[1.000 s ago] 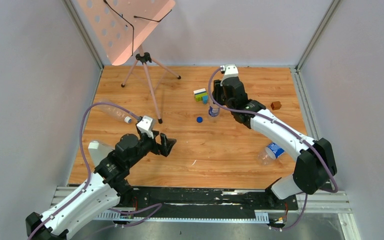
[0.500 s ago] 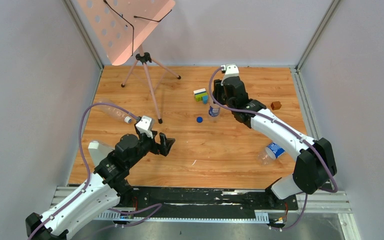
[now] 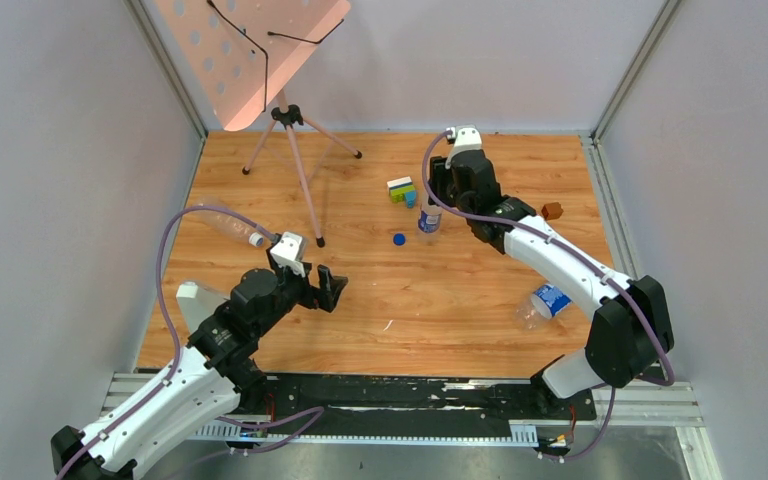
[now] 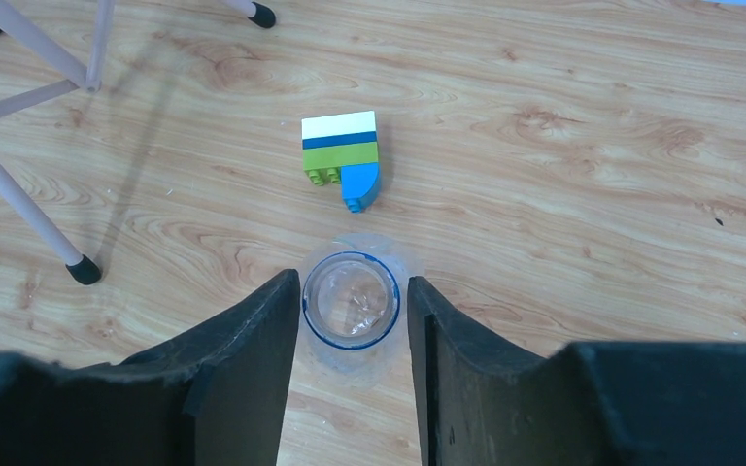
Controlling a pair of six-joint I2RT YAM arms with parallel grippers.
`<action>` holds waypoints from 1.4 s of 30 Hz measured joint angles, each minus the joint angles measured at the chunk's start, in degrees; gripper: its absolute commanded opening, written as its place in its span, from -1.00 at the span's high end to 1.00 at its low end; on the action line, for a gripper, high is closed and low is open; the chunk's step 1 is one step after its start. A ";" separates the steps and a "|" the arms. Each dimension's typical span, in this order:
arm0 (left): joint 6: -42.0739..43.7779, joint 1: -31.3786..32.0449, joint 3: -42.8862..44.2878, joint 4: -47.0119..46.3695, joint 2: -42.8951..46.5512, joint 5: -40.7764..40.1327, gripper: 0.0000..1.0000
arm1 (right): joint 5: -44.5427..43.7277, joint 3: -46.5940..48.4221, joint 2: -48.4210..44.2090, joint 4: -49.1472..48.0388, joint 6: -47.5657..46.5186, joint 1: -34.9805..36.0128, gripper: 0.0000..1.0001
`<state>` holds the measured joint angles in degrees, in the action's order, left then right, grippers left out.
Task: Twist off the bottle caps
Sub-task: Place the plastic bottle at the center of the board.
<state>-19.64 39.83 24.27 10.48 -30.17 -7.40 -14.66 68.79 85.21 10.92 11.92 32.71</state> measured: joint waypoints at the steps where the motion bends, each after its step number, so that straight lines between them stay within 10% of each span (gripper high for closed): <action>1: 0.00 0.00 0.00 0.00 0.00 -0.04 -1.00 | 0.24 0.04 0.00 0.00 0.00 -0.20 0.10; 42: -0.02 0.00 -0.02 0.02 -1.81 -3.23 -1.00 | 5.16 0.59 1.07 1.79 -0.04 -0.55 -0.40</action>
<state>-19.66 39.83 24.25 10.50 -31.99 -10.63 -9.50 69.38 86.28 12.71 11.88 32.16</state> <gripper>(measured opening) 1.000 0.685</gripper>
